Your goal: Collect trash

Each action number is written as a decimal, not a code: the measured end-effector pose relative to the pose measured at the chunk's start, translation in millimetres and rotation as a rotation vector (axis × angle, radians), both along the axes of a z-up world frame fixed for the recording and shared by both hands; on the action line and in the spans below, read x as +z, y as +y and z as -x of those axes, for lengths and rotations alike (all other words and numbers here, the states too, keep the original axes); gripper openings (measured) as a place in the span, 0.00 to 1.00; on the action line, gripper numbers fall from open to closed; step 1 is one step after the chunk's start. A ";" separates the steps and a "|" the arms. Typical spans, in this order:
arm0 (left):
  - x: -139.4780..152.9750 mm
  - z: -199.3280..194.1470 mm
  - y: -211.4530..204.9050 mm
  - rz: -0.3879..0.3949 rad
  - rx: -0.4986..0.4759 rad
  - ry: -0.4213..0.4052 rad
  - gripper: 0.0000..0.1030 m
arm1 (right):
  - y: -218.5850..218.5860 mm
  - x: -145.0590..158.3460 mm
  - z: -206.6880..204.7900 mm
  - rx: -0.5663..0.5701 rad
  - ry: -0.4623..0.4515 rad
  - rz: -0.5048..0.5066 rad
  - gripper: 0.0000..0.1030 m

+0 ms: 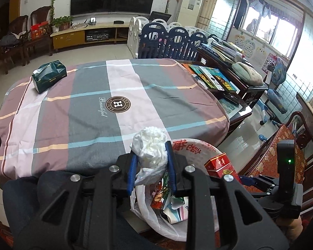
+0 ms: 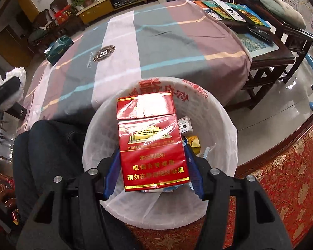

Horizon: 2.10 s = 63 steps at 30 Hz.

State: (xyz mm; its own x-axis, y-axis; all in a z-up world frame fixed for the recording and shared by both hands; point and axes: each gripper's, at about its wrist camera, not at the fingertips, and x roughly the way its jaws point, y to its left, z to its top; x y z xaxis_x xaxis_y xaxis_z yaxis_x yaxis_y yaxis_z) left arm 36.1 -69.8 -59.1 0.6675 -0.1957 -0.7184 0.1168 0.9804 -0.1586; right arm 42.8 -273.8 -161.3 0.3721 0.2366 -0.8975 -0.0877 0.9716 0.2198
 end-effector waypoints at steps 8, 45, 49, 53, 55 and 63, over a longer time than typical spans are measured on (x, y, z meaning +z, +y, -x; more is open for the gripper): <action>-9.9 -3.8 -13.3 -0.025 -0.041 0.032 0.25 | -4.0 -15.5 -1.5 -0.025 0.054 0.019 0.57; -67.0 -21.5 -20.8 -0.055 -0.032 0.222 0.76 | -15.1 -19.1 -5.4 -0.064 0.089 0.041 0.57; -51.1 -20.7 -0.4 -0.047 0.040 0.176 0.82 | -16.3 -18.2 -6.2 -0.084 0.110 0.015 0.66; -31.2 -15.8 19.0 -0.061 0.105 0.121 0.86 | -17.1 0.2 -4.3 -0.106 0.059 0.005 0.74; -21.6 -12.2 28.1 -0.068 0.136 0.104 0.88 | -15.4 12.2 -3.6 -0.111 0.028 0.012 0.75; 15.9 10.3 48.1 -0.091 0.209 0.035 0.94 | 9.3 84.7 13.0 -0.083 -0.217 0.008 0.95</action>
State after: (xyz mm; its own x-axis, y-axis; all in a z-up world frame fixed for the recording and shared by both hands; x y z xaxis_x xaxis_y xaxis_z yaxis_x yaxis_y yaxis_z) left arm 25.7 -21.7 -43.2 0.6614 0.0106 -0.7499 -0.0940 0.9932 -0.0688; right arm 29.8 -264.5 -76.5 0.5749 0.1900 -0.7959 -0.0518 0.9792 0.1963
